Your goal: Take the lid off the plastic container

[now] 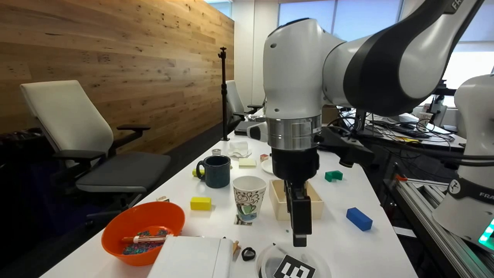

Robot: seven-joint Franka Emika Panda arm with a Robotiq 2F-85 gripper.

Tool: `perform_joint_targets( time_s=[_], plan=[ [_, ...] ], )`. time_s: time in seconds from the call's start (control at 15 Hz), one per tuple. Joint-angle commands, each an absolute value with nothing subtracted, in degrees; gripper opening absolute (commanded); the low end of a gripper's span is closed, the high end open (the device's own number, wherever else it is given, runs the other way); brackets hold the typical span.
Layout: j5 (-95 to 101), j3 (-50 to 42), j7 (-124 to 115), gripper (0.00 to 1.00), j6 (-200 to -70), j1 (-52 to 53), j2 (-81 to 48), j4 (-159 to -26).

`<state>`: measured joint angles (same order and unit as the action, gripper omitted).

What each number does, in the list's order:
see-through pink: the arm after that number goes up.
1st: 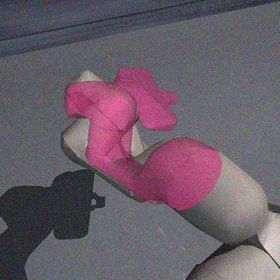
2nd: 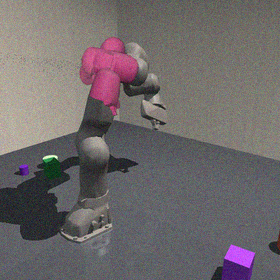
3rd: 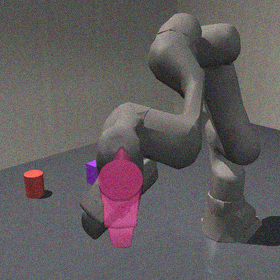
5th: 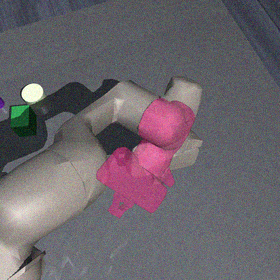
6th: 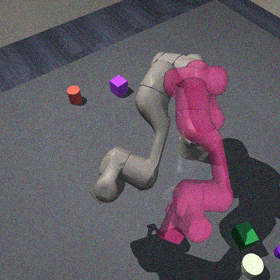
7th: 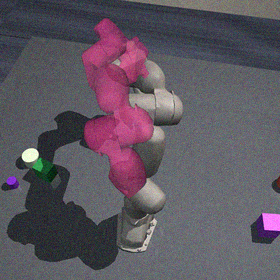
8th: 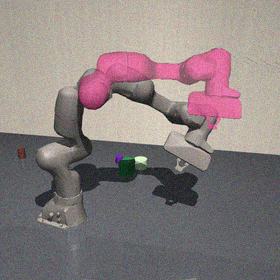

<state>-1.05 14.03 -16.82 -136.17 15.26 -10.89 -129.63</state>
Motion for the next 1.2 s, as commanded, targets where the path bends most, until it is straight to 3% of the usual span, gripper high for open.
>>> perform_joint_targets(
  time_s=[0.0,1.13],
  plan=[
    [0.5,13.3,-18.6,1.0,-134.3,16.4,-12.3,-128.1],
    [-6.8,11.4,-17.6,1.0,-139.9,14.7,-16.1,-128.4]
  ],
)
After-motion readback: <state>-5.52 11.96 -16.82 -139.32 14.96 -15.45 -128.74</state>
